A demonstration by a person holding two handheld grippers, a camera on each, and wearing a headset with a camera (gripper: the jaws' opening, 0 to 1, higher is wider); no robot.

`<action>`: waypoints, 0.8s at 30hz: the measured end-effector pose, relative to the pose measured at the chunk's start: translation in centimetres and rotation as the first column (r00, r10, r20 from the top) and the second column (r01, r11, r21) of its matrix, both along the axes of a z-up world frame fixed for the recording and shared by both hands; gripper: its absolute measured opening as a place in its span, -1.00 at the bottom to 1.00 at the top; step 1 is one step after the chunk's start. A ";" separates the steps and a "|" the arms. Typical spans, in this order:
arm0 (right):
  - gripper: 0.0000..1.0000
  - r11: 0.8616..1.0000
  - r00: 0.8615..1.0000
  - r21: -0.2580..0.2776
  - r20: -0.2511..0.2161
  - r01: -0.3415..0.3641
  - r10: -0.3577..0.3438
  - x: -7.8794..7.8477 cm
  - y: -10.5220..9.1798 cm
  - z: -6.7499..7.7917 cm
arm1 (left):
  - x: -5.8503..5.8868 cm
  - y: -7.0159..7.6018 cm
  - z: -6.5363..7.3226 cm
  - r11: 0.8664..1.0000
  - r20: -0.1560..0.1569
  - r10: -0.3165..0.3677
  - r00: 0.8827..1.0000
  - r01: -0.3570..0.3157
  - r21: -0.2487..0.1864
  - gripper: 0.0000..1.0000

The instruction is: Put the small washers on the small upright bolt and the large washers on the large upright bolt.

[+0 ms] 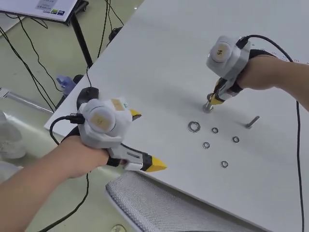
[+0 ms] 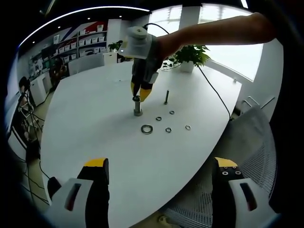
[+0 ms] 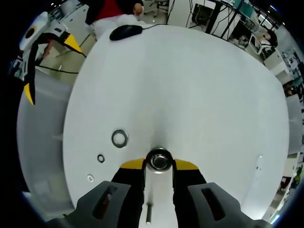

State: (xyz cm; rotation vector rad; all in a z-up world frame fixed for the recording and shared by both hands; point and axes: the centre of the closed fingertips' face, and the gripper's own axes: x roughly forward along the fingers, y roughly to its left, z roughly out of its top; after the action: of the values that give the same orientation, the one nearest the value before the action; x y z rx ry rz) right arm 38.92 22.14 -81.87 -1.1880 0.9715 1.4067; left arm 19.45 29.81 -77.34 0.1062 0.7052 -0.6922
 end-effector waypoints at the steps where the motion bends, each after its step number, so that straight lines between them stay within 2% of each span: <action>1: -0.58 1.000 1.000 -0.001 0.000 -0.002 0.002 0.0 0.0 -0.1 | 0.0 0.0 0.0 1.000 0.001 0.001 1.000 -0.001 -0.001 0.79; 6: -0.58 1.000 1.000 -0.005 0.003 -0.001 0.001 0.3 0.1 -1.0 | 0.0 0.0 0.0 1.000 0.001 0.000 1.000 0.000 -0.002 0.79; 8: -0.58 1.000 1.000 -0.006 0.002 0.001 -0.001 0.3 0.0 -0.7 | 0.0 0.0 0.0 1.000 0.002 0.001 1.000 -0.001 -0.003 0.79; 14: -0.58 1.000 1.000 -0.010 0.000 0.001 -0.001 0.6 0.1 -2.3 | -0.1 0.1 -0.2 1.000 -0.002 0.003 1.000 -0.003 -0.002 0.80; 16: -0.58 1.000 1.000 -0.008 0.005 0.002 -0.002 0.7 0.1 -2.2 | 0.1 0.3 -0.2 1.000 0.004 0.012 1.000 -0.012 -0.003 0.80; 24: -0.57 1.000 1.000 -0.006 -0.002 0.020 -0.020 0.7 -0.2 -3.6 | 0.3 0.3 -0.2 1.000 0.002 0.015 1.000 -0.015 -0.010 0.80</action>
State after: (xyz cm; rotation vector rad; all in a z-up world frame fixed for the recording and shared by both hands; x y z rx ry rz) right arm 39.66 21.94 -85.51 -1.1787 0.9865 1.3905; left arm 19.76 30.06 -77.55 0.0919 0.6996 -0.6812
